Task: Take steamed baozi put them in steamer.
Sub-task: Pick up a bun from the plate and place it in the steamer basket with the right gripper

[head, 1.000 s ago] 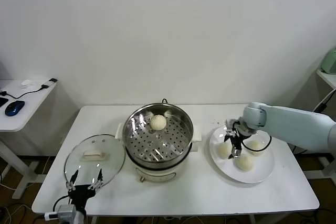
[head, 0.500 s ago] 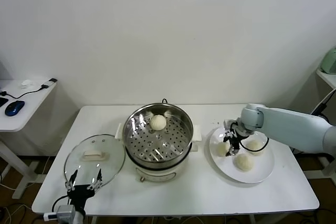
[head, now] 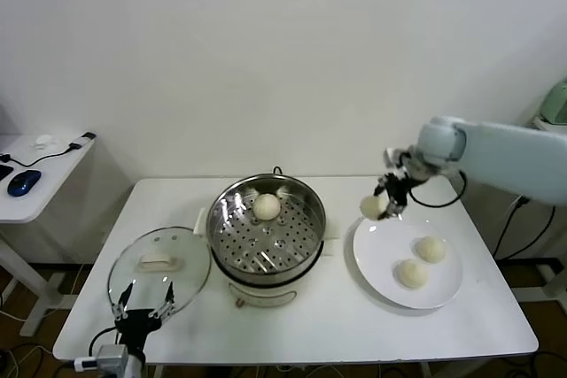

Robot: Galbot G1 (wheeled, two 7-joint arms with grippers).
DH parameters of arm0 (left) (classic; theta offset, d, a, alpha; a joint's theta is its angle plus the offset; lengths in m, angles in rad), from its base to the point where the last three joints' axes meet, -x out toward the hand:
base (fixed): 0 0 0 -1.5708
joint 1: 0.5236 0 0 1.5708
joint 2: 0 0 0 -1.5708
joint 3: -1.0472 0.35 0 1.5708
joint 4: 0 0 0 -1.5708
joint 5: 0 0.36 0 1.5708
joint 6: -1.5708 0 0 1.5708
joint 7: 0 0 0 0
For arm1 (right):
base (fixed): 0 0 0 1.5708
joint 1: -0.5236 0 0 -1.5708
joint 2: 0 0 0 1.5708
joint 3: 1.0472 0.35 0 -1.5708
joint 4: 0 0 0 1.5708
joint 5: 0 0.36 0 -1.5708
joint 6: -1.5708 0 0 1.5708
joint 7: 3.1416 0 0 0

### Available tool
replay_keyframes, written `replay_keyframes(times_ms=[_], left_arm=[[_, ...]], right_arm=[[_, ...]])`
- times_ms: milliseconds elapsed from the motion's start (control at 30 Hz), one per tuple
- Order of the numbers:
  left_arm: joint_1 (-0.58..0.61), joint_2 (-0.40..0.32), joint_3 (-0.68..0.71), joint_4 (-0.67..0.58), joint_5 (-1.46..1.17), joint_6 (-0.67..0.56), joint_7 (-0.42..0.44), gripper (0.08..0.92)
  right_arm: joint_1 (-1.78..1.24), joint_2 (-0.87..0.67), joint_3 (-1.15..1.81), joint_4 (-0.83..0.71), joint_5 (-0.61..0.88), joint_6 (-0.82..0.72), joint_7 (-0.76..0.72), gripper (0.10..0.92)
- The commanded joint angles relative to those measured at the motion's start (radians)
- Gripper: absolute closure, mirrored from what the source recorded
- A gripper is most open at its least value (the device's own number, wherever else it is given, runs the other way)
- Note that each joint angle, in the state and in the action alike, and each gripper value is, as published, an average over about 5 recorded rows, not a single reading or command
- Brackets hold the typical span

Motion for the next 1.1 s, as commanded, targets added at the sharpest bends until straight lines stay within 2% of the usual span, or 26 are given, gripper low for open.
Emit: replay_keyframes(times_ms=[33,233,467,767,1100], left_arm=[[0.000,0.002,-0.001,-0.001,0.000,0.001,0.000,0.177],[-0.003,-0.005,0.008,-0.011,0.001,0.003,0.004,0.177],[-0.003,-0.014,0.003,-0.030,-0.004,0.008,0.005,0.177],[-0.003,-0.011,0.000,-0.024,-0.002,0.006,0.004,0.177],[-0.010,-0.009,0.004,-0.018,-0.003,0.008,0.005,0.177]], right_arm=[[0.325,0.159,-0.064,0.201,0.369,-0.089,0.097,0.389],[0.215,0.384,0.033,0.239,0.466,-0.179,0.225,0.389],[0.006,0.545,0.031,0.125,0.467,-0.248,0.360,0.389],[-0.167,0.595,0.016,-0.024,0.393,-0.288,0.420,0.389],[-0.269,0.628,0.032,-0.147,0.321,-0.282,0.417,0.387]])
